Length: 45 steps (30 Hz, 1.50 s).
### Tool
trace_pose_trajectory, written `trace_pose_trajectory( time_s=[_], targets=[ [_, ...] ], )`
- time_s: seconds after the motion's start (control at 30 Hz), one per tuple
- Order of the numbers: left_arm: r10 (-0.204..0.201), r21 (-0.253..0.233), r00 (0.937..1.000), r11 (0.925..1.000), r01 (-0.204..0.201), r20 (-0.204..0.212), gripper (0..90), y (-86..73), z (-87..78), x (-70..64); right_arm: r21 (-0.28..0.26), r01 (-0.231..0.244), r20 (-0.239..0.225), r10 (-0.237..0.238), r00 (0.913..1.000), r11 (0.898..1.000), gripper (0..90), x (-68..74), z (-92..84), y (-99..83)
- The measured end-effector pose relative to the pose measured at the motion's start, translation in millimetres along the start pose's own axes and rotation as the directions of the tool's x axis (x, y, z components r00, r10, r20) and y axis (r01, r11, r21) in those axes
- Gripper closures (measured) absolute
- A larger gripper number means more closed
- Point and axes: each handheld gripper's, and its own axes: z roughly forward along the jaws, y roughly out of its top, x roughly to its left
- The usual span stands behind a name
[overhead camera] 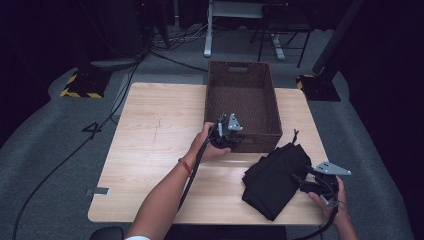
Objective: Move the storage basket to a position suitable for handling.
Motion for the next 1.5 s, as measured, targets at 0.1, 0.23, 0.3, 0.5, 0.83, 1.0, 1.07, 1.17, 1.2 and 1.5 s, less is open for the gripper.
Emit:
trace_pose_trajectory(
  time_s=[0.1,0.23,0.3,0.5,0.83,1.0,1.07,1.17,1.2,1.5],
  targets=[
    [-0.012,-0.019,0.9986,0.9997,0.013,0.052,62.8,-4.1,-7.4,4.1,0.001,0.004,0.001,-0.004,1.0,1.0,32.0,0.4,-0.3,-0.3],
    [0.001,-0.024,0.9977,0.9997,0.0,0.068,64.8,-15.3,-19.7,3.8,-0.002,-0.001,-0.008,0.001,1.0,1.0,32.0,-0.8,0.0,-0.9],
    [-0.002,-0.029,0.9964,0.9996,0.005,0.084,65.0,-22.9,-28.1,3.6,-0.001,0.001,-0.008,-0.001,1.0,1.0,32.0,-0.8,-0.1,-0.8],
    [0.001,-0.032,0.9959,0.9995,0.001,0.09,65.5,-46.4,-55.3,-3.6,0.005,0.0,-0.015,0.0,0.9999,1.0,32.0,0.0,0.1,-0.8],
    [0.015,-0.028,0.9953,0.9995,-0.012,0.096,64.3,-77.9,-92.1,-12.5,0.018,0.029,-0.002,-0.029,0.9996,0.999,32.7,7.2,-2.5,-0.2],
    [0.009,-0.011,0.9996,0.9999,-0.008,0.026,56.2,-80.3,-99.7,-15.9,0.024,0.055,-0.03,-0.055,0.998,0.998,32.2,11.8,-3.3,0.2],
    [0.001,-0.041,0.9998,0.9992,0.0,0.019,49.5,-79.5,-105.4,-17.8,0.026,0.065,-0.039,-0.064,0.9972,0.998,32.1,14.8,-3.4,0.6],
    [-0.007,-0.081,1.0,0.9967,0.007,-0.004,44.4,-77.3,-112.0,-21.0,0.04,0.081,-0.048,-0.079,0.9957,0.996,32.0,19.4,-4.9,1.9],
    [-0.01,-0.097,0.9997,0.9953,0.007,-0.023,41.1,-75.4,-115.2,-24.0,0.048,0.082,-0.059,-0.079,0.9951,0.995,31.4,20.3,-5.6,3.1],
    [0.078,-0.193,0.9969,0.9784,-0.074,0.014,28.6,-49.2,-120.3,-83.2,0.068,0.14,-0.058,-0.136,0.989,0.988,28.2,26.6,-17.3,13.3]
  ],
)
